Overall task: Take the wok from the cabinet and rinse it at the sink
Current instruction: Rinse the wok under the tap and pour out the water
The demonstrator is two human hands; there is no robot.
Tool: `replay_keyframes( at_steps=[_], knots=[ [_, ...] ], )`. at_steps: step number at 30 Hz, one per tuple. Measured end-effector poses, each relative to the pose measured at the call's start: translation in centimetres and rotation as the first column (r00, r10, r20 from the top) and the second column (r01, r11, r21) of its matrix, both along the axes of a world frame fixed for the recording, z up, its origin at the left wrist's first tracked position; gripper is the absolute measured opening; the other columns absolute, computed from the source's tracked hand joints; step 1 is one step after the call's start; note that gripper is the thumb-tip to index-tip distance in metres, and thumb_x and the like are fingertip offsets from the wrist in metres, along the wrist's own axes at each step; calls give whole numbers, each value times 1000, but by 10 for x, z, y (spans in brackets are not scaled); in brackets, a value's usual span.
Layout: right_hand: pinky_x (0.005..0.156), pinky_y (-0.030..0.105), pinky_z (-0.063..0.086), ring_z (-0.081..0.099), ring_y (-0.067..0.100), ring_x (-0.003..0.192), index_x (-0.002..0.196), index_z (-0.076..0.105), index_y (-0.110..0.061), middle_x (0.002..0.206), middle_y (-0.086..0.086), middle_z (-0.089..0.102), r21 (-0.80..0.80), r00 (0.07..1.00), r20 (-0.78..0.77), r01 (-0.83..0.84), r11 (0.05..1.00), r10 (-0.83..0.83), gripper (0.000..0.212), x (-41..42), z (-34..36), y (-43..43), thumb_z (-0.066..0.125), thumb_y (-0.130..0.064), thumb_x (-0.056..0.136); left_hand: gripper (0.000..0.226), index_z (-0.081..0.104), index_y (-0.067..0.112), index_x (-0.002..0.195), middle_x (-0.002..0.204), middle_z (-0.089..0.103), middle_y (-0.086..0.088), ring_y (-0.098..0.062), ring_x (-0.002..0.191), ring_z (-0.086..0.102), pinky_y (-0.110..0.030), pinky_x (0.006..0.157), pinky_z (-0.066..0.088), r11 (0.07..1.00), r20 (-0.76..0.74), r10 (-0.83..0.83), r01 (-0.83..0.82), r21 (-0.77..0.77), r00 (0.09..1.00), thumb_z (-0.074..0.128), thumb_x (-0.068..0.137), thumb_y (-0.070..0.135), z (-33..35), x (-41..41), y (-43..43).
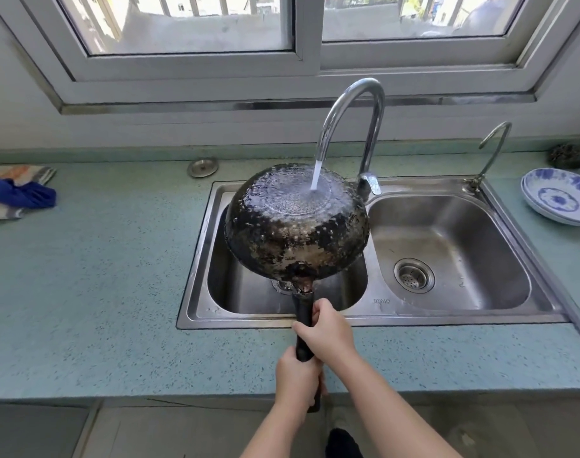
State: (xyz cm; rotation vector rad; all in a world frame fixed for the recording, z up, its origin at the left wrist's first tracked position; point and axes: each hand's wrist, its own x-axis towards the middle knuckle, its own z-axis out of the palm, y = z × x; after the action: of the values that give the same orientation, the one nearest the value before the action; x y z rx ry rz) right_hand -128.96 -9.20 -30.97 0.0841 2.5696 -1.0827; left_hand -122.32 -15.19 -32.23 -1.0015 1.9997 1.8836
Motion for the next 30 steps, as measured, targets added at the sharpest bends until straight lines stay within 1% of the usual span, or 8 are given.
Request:
replay_keyframes(
  at_steps=[4,9,15,19,24,30],
  knots=[
    [63,28,35,51,17,75,86,42,-22,78,-7,54,4,1000,-10,1,1000,-1,30,1,-1,-1,65,-37,74,13,53,4,68,36,49,5,-4,23,43,-12,28,26,1000,9,-1,1,-3,1000,59,80,3,-1,0,0],
    [63,28,35,51,17,75,85,42,-22,76,-8,52,1,1000,-20,4,1000,-4,30,2,-1,-1,65,-37,74,16,53,5,65,28,48,8,-2,24,42,-12,27,26,1000,-3,1,-1,3,1000,58,79,-1,0,-1,0],
    [65,28,36,53,17,78,87,42,-22,79,-8,53,-23,1000,12,22,1000,-21,30,1,-1,1,66,-35,73,16,56,10,64,29,50,7,-2,24,43,-12,27,28,1000,-25,3,-4,-5,1000,59,78,2,1,-1,3],
    [65,29,37,57,21,83,87,43,-21,79,-8,53,-23,1000,5,21,1000,-21,30,0,-1,2,66,-35,73,17,54,9,63,30,50,5,-7,24,44,-12,28,28,1000,-18,23,-23,14,1000,59,77,2,-2,-1,5],
    [63,29,36,52,17,75,85,43,-22,70,-14,47,-31,1000,-6,20,999,-20,30,0,-2,3,66,-35,72,13,55,9,66,33,50,2,-15,25,45,-14,30,29,999,-9,9,-9,32,1000,59,77,5,-6,-1,5],
    [62,29,35,51,17,73,84,43,-20,67,-15,45,-24,1000,-23,13,1000,-14,30,0,0,3,66,-35,71,7,54,5,71,34,49,0,-16,24,44,-13,29,27,999,-2,-2,2,39,1000,58,78,5,-1,0,5]
  ],
)
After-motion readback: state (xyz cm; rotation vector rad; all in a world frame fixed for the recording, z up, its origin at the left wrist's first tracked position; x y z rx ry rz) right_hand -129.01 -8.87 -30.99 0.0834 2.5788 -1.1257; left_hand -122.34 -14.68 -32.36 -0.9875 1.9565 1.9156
